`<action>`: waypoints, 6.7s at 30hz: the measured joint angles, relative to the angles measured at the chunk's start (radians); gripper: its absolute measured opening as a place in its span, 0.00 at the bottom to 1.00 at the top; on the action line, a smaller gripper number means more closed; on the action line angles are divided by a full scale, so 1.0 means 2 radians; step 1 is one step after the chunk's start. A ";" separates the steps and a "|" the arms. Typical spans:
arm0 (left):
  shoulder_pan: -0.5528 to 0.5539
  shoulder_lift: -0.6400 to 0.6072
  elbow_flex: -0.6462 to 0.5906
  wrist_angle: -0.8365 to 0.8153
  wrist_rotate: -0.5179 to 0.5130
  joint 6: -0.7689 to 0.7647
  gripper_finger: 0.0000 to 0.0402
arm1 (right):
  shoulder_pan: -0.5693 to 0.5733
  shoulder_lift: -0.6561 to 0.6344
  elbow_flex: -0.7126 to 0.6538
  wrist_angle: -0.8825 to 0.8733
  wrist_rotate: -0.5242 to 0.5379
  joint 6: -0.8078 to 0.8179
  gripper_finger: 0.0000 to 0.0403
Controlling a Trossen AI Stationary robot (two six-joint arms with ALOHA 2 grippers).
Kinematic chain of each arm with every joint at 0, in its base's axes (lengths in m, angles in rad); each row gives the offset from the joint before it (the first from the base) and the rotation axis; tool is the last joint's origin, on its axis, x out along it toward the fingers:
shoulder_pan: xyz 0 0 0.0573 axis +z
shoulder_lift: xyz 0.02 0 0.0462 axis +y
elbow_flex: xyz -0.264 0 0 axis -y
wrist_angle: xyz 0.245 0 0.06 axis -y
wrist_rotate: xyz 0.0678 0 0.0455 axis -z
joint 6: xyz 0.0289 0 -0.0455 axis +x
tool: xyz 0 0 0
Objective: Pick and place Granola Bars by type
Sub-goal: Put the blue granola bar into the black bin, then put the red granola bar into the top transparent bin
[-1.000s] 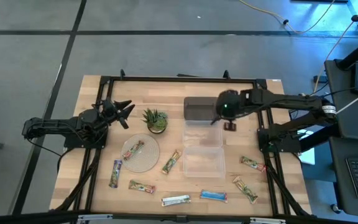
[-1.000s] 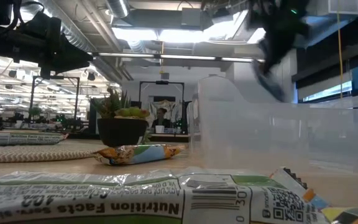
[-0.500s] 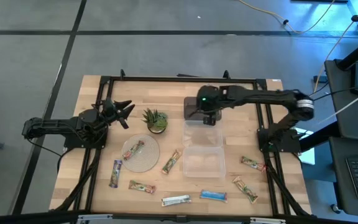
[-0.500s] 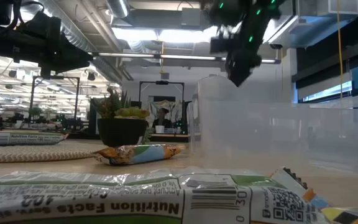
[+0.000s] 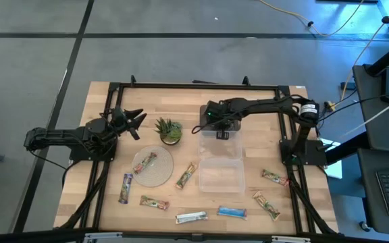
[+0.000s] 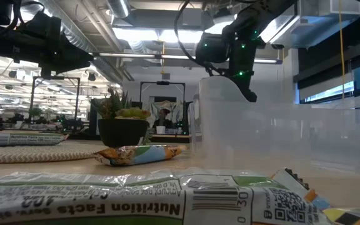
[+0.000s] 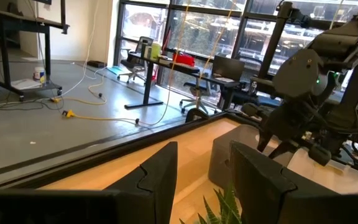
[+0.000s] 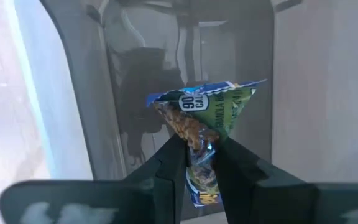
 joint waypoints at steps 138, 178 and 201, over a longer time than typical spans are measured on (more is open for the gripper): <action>0.000 0.000 0.000 0.000 0.036 0.001 0.35 | 0.460 -0.237 -0.345 -0.025 -0.137 0.783 0.31; 0.000 0.000 0.000 0.000 0.036 0.001 0.35 | 0.196 -0.203 -0.037 0.017 0.049 0.257 0.26; 0.000 0.000 0.000 0.000 0.036 0.001 0.35 | 0.148 -0.018 -0.038 0.034 -0.041 0.166 0.28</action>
